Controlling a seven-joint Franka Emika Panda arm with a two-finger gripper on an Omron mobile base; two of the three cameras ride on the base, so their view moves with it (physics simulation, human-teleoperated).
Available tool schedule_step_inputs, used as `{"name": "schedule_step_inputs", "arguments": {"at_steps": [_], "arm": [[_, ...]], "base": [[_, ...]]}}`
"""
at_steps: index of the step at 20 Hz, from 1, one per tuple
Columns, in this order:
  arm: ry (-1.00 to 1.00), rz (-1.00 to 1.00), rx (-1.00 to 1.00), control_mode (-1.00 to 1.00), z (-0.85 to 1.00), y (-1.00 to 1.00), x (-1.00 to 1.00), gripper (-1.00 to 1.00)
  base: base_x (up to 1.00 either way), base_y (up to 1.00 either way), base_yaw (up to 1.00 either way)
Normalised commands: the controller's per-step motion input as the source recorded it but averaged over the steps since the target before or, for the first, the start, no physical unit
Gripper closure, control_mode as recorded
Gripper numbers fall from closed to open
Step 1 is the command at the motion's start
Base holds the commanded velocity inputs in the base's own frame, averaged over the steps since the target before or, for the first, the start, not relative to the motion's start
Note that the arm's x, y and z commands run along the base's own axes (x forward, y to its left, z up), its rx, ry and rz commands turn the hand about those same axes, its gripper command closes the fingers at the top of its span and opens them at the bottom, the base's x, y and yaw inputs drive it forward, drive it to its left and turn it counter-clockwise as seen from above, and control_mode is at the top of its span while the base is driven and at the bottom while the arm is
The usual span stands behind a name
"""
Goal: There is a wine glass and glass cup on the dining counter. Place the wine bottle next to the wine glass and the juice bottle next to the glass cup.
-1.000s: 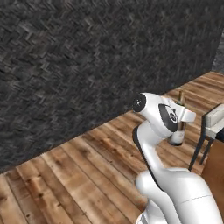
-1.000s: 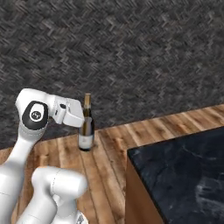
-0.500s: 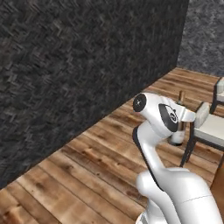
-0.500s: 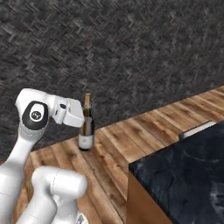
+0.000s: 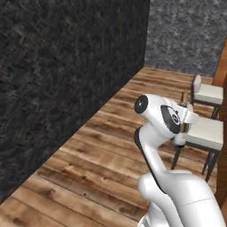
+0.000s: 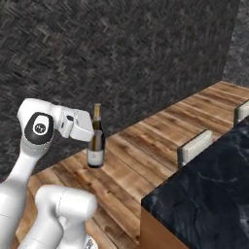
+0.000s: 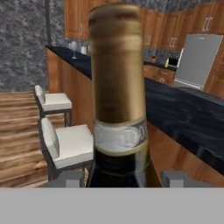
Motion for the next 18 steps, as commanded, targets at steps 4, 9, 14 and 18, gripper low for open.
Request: {"name": "schedule_step_inputs", "arguments": {"at_steps": [4, 9, 14, 18], "arm": [[0.00, 0.00, 0.00, 1.00, 0.00, 0.00, 0.00, 1.00], [0.00, 0.00, 0.00, 1.00, 0.00, 0.00, 0.00, 1.00], [0.00, 0.00, 0.00, 1.00, 0.00, 0.00, 0.00, 1.00], [0.00, 0.00, 0.00, 1.00, 0.00, 0.00, 0.00, 1.00]], "base": [[0.65, 0.08, -0.36], [0.65, 0.08, -0.36], [0.67, 0.10, -0.34], [0.78, 0.19, -0.25]]}}
